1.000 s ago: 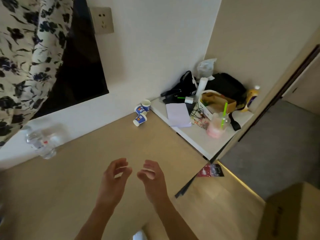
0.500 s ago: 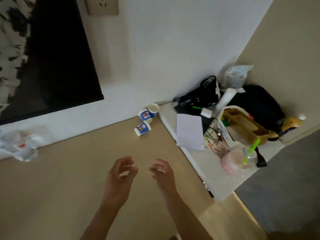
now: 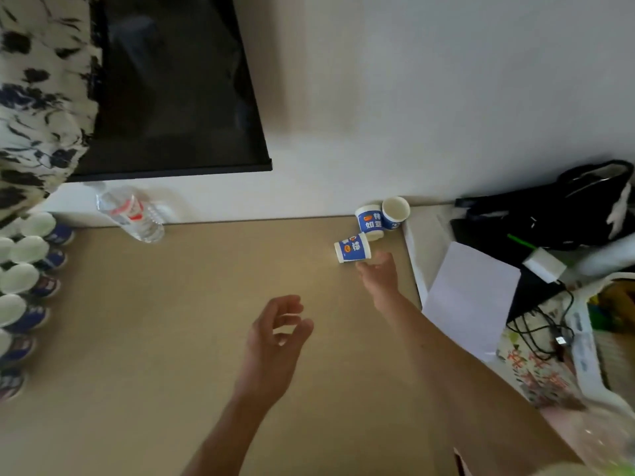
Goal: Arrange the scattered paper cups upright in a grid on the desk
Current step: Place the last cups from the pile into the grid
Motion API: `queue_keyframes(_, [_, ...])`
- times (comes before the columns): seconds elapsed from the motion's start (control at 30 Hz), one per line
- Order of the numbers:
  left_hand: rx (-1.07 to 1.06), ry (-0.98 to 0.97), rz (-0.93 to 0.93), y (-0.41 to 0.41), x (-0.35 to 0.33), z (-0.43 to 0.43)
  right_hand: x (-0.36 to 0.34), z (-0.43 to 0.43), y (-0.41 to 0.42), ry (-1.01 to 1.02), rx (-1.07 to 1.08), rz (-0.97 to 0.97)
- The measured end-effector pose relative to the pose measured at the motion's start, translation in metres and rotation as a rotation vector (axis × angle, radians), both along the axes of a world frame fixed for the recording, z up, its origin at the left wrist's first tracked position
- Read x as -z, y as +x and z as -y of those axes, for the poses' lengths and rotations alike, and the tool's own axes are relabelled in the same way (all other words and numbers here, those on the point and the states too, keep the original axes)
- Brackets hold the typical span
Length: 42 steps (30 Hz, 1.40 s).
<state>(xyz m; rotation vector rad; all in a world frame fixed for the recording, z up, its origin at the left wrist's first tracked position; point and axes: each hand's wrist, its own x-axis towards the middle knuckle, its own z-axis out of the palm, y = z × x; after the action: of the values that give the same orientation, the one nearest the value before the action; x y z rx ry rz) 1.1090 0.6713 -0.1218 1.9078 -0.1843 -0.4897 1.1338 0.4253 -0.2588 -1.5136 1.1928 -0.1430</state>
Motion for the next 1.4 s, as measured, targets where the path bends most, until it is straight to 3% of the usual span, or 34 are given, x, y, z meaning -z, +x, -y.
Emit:
queue_keyframes(0.3, [-0.063,0.078,-0.018,-0.017,0.01,0.007,0.022,0.026,0.02,-0.171,-0.104,-0.064])
queue_keyframes(0.5, [-0.048,0.147,0.03,-0.016,0.017,0.011,0.005,0.019,0.004,-0.218,-0.208,0.084])
queue_keyframes(0.67, [0.034,0.333,0.155,-0.006,0.016,0.023,-0.041,0.006,-0.025,-0.074,-0.492,0.296])
queue_keyframes(0.77, [0.137,0.444,0.133,0.006,0.011,0.039,-0.072,-0.003,-0.043,0.027,-0.708,0.416])
queue_keyframes(0.93, [0.171,0.392,0.064,0.014,0.005,0.059,-0.099,-0.014,-0.057,0.153,-0.787,0.488])
queue_keyframes(1.0, [0.132,0.363,0.047,0.014,0.007,0.058,-0.102,-0.012,-0.054,0.184,-0.755,0.511])
queue_keyframes(1.07, [0.088,0.351,0.033,0.013,0.01,0.054,-0.094,-0.003,-0.041,0.18,-0.591,0.496])
queue_keyframes(1.2, [-0.015,0.305,0.001,0.004,0.015,0.044,-0.04,0.027,0.01,-0.062,-0.236,0.229])
queue_keyframes(1.4, [-0.133,0.254,-0.03,-0.007,0.018,0.024,0.033,0.06,0.085,-0.299,-0.291,0.014])
